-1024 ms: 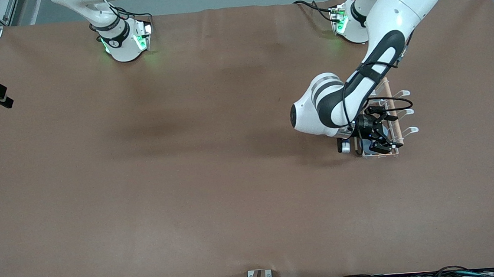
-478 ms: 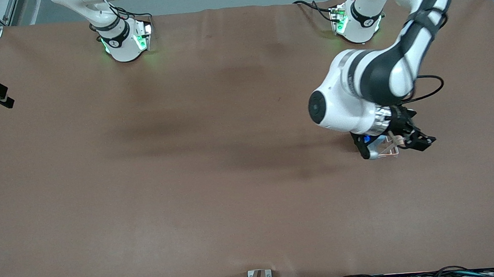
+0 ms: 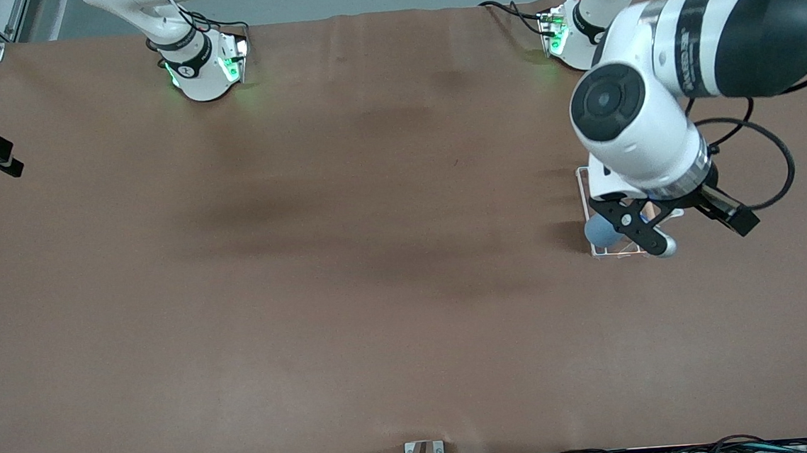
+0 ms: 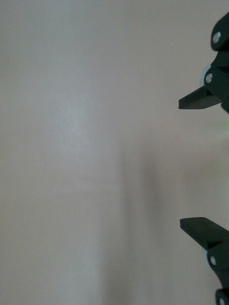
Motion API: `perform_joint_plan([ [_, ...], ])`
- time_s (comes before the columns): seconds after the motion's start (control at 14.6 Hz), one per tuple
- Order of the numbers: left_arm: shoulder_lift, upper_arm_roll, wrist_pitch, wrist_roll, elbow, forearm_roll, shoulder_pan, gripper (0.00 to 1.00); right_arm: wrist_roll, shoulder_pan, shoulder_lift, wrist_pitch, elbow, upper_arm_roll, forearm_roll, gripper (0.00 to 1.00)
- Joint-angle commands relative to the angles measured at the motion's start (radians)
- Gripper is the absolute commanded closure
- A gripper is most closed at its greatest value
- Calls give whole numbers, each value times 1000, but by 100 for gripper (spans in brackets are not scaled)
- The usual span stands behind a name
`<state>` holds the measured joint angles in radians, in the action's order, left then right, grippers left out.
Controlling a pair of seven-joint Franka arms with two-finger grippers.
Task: Hang cup on cup holder
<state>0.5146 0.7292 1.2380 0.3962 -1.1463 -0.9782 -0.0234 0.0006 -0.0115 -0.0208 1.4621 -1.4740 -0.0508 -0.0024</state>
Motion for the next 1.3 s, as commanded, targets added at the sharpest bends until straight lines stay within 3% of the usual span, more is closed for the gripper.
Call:
perform_joint_plan([
  [0.0,-42,25,11,-233,2,105,-1,0,-7,-8,-24,4,-26,3,12,0],
  [0.14,-50,27,37,-411,3,208,-3,0,-7,-8,-24,4,-26,2,12,0],
  [0.41,-91,27,130,-439,2,275,-44,0,-7,-8,-24,4,-26,2,12,0],
  [0.61,-175,-14,196,-428,-6,523,-154,0,-7,-8,-24,4,-26,2,12,0],
  [0.75,-253,-216,209,-427,-29,716,-94,0,-7,-10,-24,-2,-26,2,12,0],
  [0.89,-313,-464,207,-425,-58,860,26,0,-7,-10,-24,-2,-26,2,13,0],
  [0.96,-344,-526,209,-424,-90,887,51,0,-7,-10,-24,-2,-26,2,13,0],
  [1.23,-537,-574,245,-427,-346,966,16,0,-7,-10,-24,-2,-26,2,13,0],
])
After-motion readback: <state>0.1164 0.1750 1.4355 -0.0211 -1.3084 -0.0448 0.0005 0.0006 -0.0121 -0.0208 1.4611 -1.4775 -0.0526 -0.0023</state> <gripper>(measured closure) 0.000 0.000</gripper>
